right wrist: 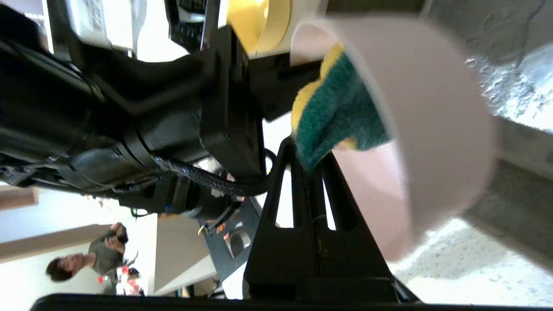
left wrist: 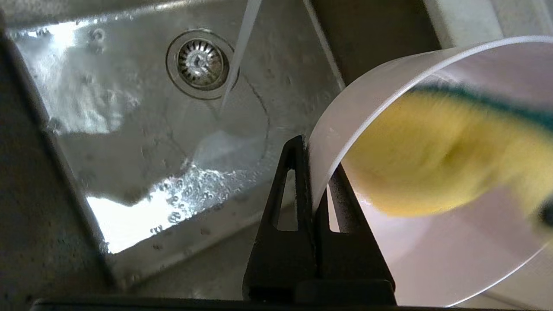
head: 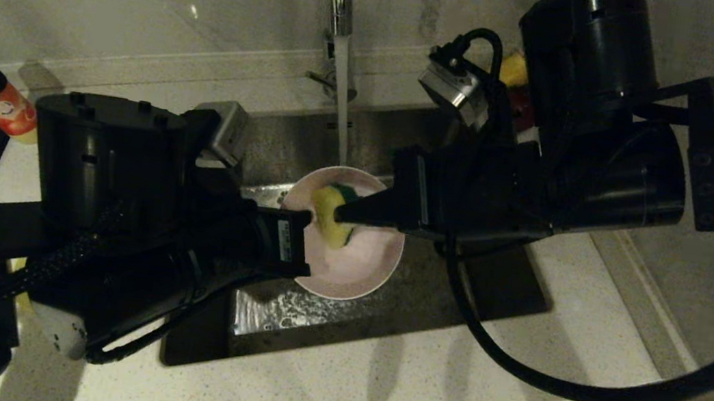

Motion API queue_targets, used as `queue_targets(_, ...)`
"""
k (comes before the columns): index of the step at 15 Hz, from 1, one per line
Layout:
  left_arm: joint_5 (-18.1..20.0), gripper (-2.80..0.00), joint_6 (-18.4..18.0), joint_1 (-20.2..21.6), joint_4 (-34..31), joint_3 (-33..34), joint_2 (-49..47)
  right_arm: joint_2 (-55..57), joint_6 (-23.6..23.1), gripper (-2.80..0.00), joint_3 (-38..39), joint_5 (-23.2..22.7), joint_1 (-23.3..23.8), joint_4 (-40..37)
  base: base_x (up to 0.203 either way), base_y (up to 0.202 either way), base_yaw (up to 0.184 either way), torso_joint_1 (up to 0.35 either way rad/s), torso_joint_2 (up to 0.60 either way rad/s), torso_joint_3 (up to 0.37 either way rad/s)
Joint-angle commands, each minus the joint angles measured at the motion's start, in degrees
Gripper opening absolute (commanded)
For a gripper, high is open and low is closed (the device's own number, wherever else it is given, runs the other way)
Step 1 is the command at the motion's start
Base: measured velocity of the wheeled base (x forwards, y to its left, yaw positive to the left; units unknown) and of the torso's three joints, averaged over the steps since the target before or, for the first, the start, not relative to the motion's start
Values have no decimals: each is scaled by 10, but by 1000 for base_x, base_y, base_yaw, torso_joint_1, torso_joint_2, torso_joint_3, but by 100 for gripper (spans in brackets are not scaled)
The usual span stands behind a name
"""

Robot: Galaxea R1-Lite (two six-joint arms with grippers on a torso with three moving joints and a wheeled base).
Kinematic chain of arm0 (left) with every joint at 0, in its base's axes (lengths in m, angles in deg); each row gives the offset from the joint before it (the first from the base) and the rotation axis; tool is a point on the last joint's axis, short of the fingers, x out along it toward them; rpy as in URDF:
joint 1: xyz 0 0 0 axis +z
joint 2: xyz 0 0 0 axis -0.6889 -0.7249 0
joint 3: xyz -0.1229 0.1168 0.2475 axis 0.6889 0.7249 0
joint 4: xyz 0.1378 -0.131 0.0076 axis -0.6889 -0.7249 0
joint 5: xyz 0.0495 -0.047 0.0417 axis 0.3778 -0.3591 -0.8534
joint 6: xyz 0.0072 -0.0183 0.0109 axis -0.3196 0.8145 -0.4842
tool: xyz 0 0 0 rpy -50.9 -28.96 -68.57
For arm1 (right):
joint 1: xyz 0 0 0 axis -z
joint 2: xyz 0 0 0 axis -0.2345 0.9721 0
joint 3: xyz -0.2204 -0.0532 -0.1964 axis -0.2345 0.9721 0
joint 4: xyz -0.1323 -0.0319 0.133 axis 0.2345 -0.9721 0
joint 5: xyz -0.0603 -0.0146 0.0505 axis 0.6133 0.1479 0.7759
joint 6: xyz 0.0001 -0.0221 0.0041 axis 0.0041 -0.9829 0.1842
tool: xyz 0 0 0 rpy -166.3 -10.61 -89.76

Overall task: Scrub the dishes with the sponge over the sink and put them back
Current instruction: Wipe the bowl

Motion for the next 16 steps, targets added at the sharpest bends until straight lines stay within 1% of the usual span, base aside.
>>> queue_targets(1, -1, -280, 2, 0, 2, 12, 2, -6, 2, -280, -12, -1, 3, -7, 0, 0, 0, 0, 0, 0)
queue_targets(2, -1, -280, 3, 0, 4, 15, 2, -8, 2, -280, -14, -1, 3, -10, 0, 0, 0, 0, 0, 0)
queue_targets(5, -2, -280, 6, 1, 40, 30, -2, -18, 2, -280, -16, -1, 3, -16, 0, 0, 0, 0, 0, 0)
queue_targets(10, -4, -280, 6, 3, 44, 27, 5, -40, 2, -280, 2, 0, 5, -33, 0, 0, 0, 0, 0, 0)
queue_targets(16, -8, -280, 5, 6, 44, 19, 9, -75, 0, -280, 62, 0, 11, -33, 0, 0, 0, 0, 0, 0)
